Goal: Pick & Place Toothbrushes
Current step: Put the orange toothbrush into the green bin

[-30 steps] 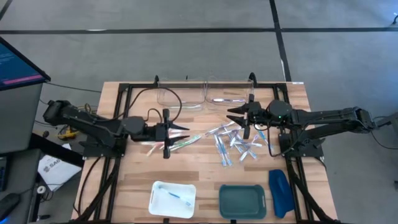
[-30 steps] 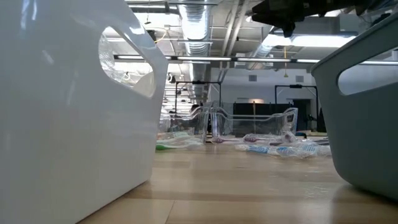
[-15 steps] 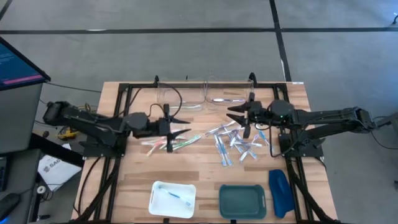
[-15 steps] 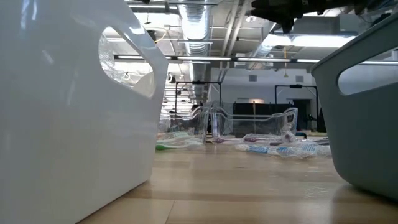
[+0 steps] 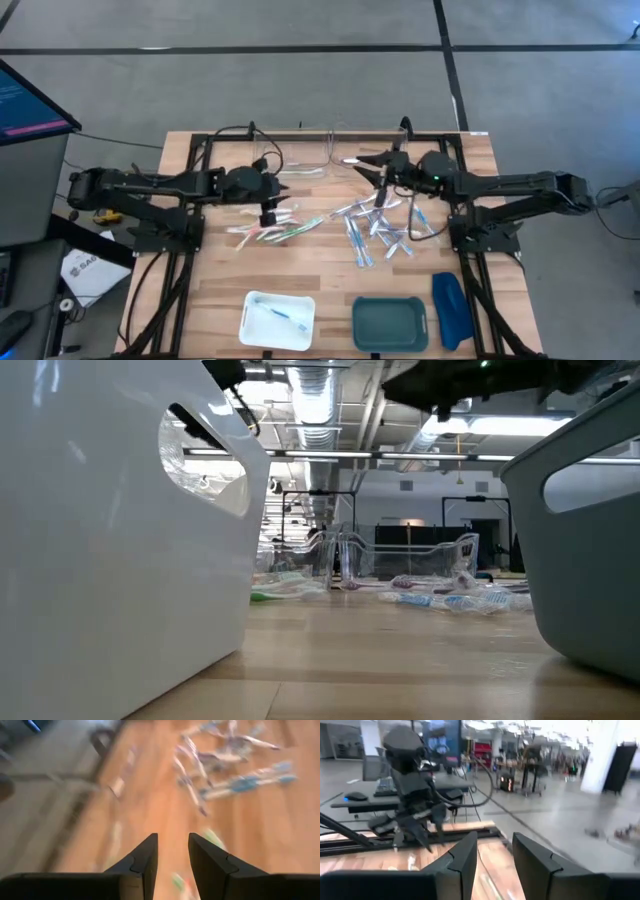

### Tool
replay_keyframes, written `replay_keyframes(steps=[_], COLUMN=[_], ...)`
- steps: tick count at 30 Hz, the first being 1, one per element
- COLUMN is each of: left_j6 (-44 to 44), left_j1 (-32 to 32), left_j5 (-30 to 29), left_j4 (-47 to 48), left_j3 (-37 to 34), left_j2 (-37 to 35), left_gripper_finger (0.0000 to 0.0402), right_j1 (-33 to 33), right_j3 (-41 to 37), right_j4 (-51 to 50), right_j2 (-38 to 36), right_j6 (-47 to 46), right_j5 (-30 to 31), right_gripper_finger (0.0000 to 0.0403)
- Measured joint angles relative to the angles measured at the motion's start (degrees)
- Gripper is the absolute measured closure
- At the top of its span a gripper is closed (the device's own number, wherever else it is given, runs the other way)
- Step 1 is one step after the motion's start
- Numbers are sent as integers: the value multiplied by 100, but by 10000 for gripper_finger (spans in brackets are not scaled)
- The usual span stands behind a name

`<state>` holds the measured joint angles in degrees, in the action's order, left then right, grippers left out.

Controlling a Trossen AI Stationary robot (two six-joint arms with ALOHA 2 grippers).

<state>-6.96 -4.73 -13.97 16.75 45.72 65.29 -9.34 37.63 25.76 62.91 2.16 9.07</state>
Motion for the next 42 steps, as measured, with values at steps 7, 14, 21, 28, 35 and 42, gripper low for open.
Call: replay_keyframes(steps=[7,14,21,28,35,42], left_j6=[1046,1731,2096,2144,2227,1956], left_j1=[83,189,341,341,448,403], left_j5=[814,1267,1273,1157,1056,996], left_j4=[1091,1500,1897,1877,1840,1829], left_j3=[124,119,113,113,117,111], left_j2=[66,843,1472,1540,1662,2027], left_gripper_finger=[298,298,298,298,298,298], right_j1=[-83,-45,108,20,-98,-48], right_j3=[494,1050,1242,1242,1240,1239], right_j4=[-719,-1428,-1781,-1604,-1651,-1799], right_j2=[448,587,475,480,480,480], right_j6=[-418,-470,-222,-78,-67,-161], right_j5=[-26,-40,-41,-38,-23,-27], right_gripper_finger=[284,284,284,284,284,285])
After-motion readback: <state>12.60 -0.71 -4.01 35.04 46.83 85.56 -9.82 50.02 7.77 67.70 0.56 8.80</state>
